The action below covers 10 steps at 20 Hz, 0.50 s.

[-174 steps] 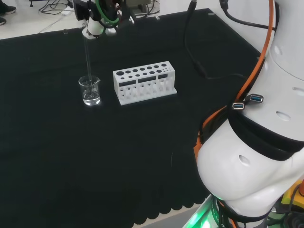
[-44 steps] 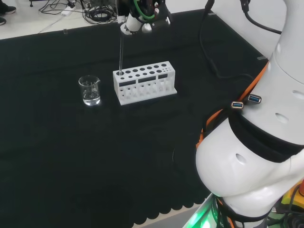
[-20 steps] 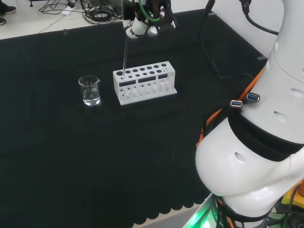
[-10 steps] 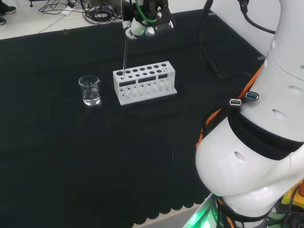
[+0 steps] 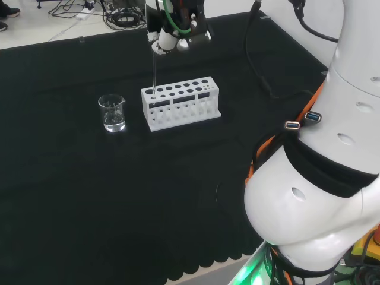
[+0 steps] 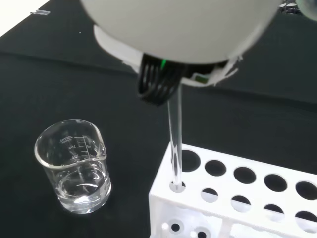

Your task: Put the glass rod back on the white test tube rack.

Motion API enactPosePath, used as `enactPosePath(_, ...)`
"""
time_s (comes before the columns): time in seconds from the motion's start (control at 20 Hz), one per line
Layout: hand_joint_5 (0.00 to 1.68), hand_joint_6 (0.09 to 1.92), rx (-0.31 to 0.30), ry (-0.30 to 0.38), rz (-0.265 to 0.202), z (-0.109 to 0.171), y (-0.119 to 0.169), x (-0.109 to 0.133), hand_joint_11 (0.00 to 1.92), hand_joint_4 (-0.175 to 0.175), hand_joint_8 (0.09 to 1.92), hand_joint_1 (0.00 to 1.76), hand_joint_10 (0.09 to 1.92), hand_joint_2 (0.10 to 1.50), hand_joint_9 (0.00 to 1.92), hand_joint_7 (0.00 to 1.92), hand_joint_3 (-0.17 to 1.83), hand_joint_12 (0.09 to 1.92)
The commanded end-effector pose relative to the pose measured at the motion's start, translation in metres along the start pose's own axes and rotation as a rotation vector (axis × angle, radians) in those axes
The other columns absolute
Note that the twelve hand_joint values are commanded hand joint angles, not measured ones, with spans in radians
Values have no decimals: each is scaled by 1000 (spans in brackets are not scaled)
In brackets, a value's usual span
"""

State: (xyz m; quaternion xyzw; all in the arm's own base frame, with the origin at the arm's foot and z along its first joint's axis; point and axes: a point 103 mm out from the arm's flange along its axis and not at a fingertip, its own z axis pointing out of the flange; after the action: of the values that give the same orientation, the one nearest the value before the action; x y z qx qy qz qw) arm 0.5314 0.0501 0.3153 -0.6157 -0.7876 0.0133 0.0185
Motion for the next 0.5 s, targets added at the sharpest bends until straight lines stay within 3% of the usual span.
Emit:
enactPosePath(0.05,1398,584,18,4,-15,20,13,1,1687,-175,526,1336,238,424,1887,1466,982,846)
enactPosePath(0.5,1398,584,39,-11,-20,27,20,2,1687,-175,526,1336,239,425,1886,1466,981,846)
